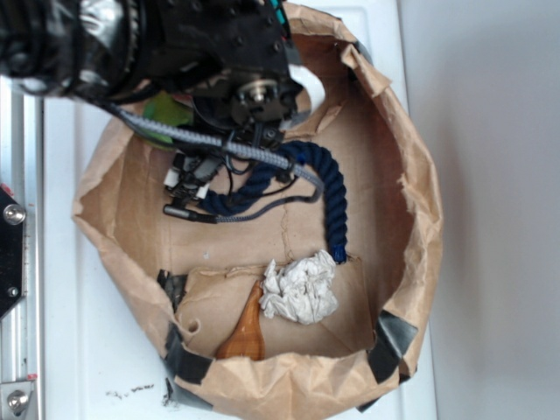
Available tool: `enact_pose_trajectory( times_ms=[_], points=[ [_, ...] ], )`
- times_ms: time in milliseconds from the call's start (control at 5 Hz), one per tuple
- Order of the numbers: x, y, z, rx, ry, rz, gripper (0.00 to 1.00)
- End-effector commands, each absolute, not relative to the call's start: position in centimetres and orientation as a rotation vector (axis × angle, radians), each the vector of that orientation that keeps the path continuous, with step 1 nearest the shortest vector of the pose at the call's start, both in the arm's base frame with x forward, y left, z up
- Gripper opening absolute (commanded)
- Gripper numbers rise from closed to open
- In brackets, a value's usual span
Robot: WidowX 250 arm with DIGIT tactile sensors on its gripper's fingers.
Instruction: Grab the green animal.
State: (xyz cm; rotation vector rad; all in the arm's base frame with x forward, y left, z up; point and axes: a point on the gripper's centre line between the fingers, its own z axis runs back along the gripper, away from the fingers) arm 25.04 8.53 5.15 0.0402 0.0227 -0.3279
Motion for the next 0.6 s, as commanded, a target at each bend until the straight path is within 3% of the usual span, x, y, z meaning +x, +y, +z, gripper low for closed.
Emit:
enact_pose_trajectory(
  times_ms=[0, 200, 400],
  points=[
    [24.6, 8.5, 10.6, -0.037, -0.058, -0.319, 1.00],
    [23.3, 8.4, 9.4, 0.008, -0.019, -0.349, 1.00],
    [20.4, 8.2, 8.2, 0.026, -0.024, -0.347, 1.00]
  ],
)
